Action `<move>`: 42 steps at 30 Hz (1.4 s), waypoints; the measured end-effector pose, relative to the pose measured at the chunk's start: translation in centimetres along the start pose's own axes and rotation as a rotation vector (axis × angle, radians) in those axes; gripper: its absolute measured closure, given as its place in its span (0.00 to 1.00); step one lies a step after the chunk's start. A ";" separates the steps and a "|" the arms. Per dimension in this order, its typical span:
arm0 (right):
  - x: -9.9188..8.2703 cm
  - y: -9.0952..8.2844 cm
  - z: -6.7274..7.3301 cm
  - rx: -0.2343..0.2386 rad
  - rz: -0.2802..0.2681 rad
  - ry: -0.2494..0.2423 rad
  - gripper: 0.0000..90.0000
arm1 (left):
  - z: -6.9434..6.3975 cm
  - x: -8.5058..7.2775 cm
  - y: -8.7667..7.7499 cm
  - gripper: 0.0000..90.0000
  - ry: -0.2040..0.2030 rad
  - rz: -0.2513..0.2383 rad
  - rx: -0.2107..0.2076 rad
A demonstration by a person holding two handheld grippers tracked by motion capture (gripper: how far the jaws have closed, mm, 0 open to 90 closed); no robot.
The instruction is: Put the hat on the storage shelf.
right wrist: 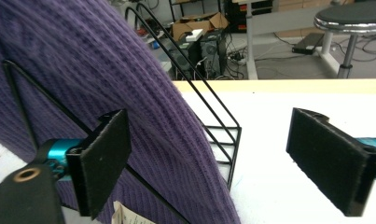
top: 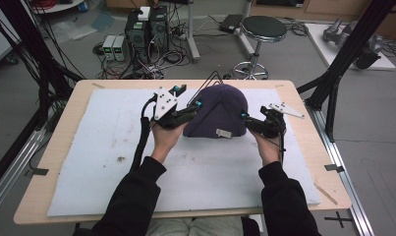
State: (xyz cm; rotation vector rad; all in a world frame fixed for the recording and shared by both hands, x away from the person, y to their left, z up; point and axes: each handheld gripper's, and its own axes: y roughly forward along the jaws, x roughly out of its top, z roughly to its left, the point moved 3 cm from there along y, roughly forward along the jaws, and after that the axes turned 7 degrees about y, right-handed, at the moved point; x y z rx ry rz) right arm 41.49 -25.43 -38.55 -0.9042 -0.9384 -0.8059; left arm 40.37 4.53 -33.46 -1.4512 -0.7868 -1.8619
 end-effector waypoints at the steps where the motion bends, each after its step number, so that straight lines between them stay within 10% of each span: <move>1: 0.1 -0.2 0.0 0.003 -0.006 0.000 0.13 | 0.2 0.0 -0.3 0.41 -0.004 0.002 0.006; 42: 2.8 -6.6 -4.1 -0.109 -0.219 -0.023 0.13 | 10.1 -0.9 -13.0 0.33 -0.019 0.035 0.329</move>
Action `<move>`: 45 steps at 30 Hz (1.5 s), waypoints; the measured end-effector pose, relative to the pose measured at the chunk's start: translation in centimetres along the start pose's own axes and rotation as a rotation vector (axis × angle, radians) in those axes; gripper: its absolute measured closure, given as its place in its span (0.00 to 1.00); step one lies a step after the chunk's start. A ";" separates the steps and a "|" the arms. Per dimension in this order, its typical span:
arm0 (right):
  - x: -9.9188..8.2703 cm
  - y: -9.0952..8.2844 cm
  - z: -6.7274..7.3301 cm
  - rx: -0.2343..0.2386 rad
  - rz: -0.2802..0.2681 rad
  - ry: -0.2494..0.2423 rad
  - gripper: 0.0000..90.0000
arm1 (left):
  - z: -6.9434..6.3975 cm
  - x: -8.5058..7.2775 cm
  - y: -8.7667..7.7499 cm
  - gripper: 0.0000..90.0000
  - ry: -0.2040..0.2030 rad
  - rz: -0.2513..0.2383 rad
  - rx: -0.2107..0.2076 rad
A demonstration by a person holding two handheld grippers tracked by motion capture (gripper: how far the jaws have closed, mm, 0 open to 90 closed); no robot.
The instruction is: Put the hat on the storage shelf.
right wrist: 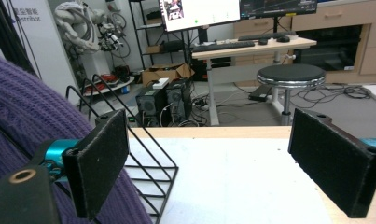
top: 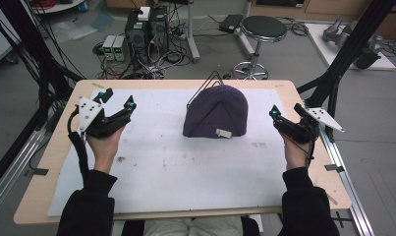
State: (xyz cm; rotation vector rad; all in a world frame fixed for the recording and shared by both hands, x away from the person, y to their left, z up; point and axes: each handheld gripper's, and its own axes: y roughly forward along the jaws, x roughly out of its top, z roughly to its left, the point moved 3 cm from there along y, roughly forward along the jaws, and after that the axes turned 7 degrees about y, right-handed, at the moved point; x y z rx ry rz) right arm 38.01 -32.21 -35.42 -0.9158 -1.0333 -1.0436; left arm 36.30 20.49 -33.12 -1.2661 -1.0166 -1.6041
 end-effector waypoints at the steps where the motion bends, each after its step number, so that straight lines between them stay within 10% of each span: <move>1: 0.1 -0.1 -0.1 -0.002 -0.004 0.003 0.13 | 0.2 -0.1 -0.2 0.33 -0.001 0.000 0.006; 23: -0.6 -3.2 -1.7 -0.035 -0.060 -0.038 0.13 | 3.9 -2.3 -5.4 0.28 -0.035 -0.001 0.129; 45: -6.1 -4.4 -2.9 -0.073 0.029 -0.060 0.13 | 3.4 -8.6 -10.1 0.30 -0.057 0.107 0.171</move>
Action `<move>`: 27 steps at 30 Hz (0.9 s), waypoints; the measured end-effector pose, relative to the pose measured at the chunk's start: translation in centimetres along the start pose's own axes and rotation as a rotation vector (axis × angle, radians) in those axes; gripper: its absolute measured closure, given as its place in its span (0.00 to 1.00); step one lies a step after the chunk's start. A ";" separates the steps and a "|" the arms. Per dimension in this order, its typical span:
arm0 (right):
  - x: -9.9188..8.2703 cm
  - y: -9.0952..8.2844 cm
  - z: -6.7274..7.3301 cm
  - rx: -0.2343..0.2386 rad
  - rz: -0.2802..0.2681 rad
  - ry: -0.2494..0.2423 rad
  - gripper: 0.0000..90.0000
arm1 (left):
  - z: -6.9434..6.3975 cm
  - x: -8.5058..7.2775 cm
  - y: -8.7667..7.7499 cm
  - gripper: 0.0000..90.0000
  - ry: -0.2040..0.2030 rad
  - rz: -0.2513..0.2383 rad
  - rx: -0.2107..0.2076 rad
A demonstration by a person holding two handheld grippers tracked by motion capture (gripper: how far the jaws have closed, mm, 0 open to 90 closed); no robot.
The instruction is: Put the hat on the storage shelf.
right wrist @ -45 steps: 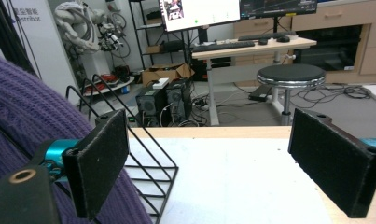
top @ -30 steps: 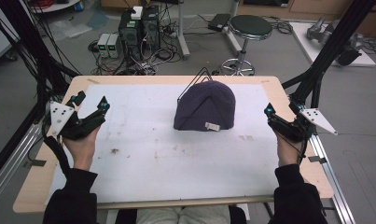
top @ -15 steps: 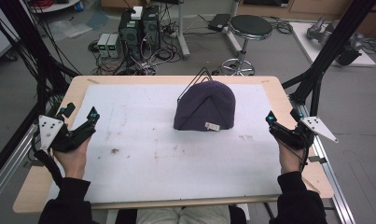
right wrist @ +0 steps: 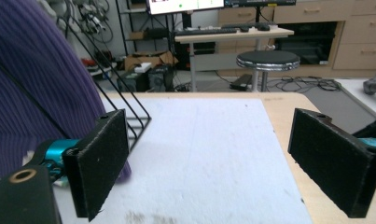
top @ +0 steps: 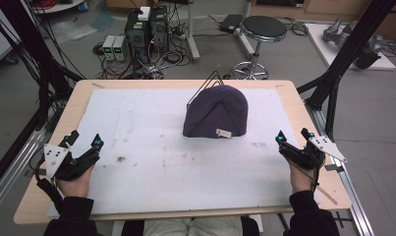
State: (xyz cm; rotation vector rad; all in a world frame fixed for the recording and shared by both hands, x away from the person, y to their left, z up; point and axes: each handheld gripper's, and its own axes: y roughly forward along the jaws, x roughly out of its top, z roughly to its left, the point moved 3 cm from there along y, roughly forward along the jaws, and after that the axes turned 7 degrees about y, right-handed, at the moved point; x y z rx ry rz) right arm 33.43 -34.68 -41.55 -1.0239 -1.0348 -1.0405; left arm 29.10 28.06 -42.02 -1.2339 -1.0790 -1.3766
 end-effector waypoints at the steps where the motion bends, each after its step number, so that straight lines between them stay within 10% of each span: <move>1: -0.3 -0.1 0.0 -0.002 0.002 -0.003 0.13 | 0.1 -0.3 -0.2 0.30 0.000 0.001 0.009; 7: -1.9 -0.4 -0.3 -0.017 0.008 -0.016 0.13 | 0.3 -1.7 -0.9 0.28 0.009 0.025 0.060; 27: -3.0 -0.2 -0.2 -0.016 0.014 -0.020 0.15 | 0.4 -2.7 -0.6 0.28 -0.009 0.049 0.042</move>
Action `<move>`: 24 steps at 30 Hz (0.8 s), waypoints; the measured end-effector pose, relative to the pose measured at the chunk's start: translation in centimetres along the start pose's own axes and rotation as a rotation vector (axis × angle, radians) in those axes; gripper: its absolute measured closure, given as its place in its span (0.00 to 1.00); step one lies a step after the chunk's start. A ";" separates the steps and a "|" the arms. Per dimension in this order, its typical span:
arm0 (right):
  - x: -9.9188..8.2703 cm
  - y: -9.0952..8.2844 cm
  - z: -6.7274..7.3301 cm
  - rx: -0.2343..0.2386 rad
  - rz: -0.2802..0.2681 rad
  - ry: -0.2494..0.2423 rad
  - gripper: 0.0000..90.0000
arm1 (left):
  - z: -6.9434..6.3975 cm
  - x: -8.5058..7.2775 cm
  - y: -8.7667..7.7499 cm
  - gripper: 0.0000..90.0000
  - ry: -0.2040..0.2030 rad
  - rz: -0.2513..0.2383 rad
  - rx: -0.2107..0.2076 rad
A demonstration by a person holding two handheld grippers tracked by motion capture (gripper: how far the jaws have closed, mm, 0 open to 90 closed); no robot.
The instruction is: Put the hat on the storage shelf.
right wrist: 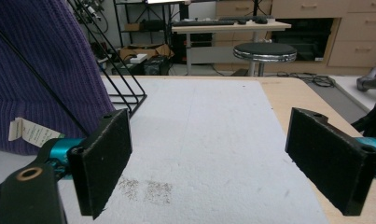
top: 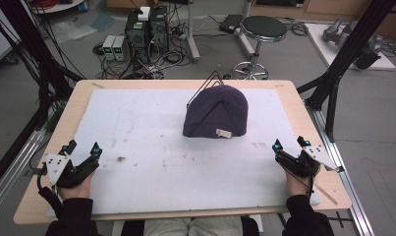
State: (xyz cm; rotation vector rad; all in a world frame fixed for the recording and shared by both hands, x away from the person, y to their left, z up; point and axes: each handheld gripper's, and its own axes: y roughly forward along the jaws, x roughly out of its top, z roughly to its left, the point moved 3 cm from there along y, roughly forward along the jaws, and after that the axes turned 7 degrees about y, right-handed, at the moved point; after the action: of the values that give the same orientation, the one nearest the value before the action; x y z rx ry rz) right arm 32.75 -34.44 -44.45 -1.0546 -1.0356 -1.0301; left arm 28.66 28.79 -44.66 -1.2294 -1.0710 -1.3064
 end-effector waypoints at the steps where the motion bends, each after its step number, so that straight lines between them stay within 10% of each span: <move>1: 0.0 0.1 0.0 0.004 0.003 -0.002 0.15 | 0.0 0.0 0.0 0.28 0.000 0.005 -0.002; 24: -0.1 0.6 0.7 0.055 0.003 -0.012 0.15 | 0.5 -0.2 -0.4 0.29 -0.033 -0.005 0.002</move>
State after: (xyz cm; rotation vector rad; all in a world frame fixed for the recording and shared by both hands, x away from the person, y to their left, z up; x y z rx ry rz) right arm 33.18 -33.61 -44.50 -1.0181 -1.0663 -0.9884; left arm 28.31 29.37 -44.83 -1.2512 -1.0996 -1.2923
